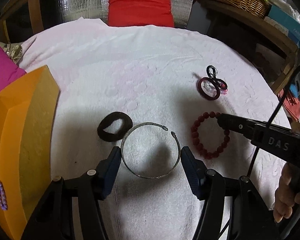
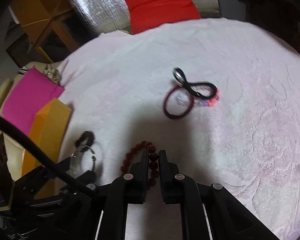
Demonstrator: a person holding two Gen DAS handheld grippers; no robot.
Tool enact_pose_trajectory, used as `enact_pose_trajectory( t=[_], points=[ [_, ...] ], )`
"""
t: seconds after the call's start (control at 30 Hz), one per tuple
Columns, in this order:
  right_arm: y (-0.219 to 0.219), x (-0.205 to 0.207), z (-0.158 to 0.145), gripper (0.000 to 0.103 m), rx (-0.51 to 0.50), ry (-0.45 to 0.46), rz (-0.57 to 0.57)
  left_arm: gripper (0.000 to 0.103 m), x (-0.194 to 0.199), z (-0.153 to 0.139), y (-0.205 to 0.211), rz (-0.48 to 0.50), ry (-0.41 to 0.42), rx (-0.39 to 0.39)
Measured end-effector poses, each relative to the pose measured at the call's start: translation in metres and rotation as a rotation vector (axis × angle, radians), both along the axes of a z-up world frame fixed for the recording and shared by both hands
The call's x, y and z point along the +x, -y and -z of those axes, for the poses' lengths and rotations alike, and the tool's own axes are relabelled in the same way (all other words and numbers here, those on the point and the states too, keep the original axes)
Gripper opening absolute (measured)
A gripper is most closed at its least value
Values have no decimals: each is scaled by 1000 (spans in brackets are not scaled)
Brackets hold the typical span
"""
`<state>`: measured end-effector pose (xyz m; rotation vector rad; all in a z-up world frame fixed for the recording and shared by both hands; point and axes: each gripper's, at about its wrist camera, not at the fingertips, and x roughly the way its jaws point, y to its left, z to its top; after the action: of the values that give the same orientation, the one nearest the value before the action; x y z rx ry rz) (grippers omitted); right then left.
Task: Organize jewelry
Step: 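Grasp the silver bangle with the left tool while the right tool holds the red bracelet, then carry the bangle and red bracelet into the orange box and open both tools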
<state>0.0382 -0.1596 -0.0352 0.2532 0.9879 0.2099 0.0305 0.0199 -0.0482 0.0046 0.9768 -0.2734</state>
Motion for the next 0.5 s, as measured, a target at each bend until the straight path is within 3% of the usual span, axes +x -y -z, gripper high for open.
enact_pose_trajectory(
  t=[0.2,0.5],
  points=[
    [-19,-9,-20,11,22,100,-49,63,-3,-7,-10,-41,30,18],
    [-35,-15,-32,11,37,163,-70,63,-13,-33,-30,-109,123,1]
  ],
)
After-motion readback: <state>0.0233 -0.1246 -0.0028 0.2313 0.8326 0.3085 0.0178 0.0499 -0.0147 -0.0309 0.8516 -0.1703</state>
